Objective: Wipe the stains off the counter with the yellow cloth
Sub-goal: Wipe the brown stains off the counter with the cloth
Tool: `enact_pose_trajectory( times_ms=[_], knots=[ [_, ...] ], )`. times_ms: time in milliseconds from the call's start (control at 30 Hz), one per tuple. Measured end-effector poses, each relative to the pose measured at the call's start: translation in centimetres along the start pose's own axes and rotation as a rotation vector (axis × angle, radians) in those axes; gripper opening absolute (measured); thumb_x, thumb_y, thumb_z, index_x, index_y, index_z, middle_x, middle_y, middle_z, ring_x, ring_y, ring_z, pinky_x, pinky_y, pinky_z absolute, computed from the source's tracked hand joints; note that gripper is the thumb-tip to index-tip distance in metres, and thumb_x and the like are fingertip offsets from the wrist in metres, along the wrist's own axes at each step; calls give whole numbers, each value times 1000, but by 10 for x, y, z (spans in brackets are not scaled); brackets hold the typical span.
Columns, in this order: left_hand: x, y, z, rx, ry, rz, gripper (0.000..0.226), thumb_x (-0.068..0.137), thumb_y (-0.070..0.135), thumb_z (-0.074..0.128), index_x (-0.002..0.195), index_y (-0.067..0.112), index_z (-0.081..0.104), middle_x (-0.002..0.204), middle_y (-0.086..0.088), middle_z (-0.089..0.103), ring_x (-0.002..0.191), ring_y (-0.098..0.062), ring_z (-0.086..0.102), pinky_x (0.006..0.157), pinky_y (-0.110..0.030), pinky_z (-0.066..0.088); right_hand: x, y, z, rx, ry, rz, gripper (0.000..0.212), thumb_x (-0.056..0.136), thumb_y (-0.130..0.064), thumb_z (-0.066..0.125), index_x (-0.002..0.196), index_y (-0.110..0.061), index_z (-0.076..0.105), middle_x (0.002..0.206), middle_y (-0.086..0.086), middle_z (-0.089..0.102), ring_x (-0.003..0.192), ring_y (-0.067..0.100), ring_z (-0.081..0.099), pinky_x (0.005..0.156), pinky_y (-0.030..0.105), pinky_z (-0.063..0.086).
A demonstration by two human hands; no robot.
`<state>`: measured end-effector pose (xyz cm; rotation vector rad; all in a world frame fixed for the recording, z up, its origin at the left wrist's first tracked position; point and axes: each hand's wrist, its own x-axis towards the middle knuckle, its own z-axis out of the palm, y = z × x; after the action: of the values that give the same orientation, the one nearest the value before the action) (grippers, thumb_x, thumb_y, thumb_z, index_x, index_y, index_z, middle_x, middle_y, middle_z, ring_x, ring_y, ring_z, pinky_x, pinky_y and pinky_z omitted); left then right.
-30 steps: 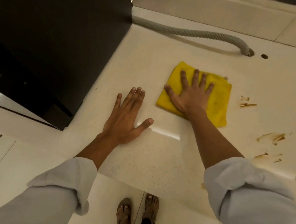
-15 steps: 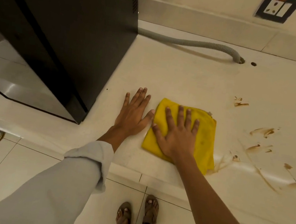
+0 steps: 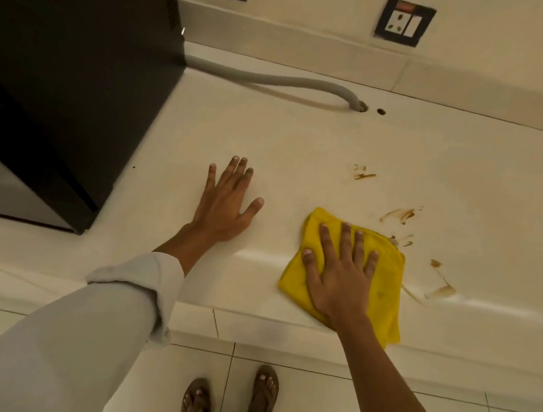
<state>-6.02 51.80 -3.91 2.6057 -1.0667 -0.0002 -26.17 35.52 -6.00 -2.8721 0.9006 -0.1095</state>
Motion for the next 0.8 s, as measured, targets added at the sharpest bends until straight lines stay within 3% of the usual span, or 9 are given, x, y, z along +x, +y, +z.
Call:
enact_pose_trajectory(
  times_ms=[333,500,800],
  knots=[
    [47,67,39,-62,-35,16,74,91,52,18,150,8,20,162,-9,13,151,-19,1,120,-49,-7,48,62,-5,17,11,81,65,94,-63,9,154,-38,15,165,6,14,152,31,3,119,61,0],
    [69,74,46,-29,-13,-70,71,93,48,22,150,6,19,162,-10,11,151,-20,-1,120,-50,-8,83,84,-7,13,17,79,65,95,-61,10,155,-36,14,165,8,14,152,33,4,119,62,0],
    [83,71,55,30,-50,-116,83,88,60,11,152,7,9,163,-9,5,150,-18,-5,121,-49,-5,162,97,-7,9,-20,60,67,94,-62,9,155,-35,12,165,10,10,151,36,2,117,64,-1]
  ],
)
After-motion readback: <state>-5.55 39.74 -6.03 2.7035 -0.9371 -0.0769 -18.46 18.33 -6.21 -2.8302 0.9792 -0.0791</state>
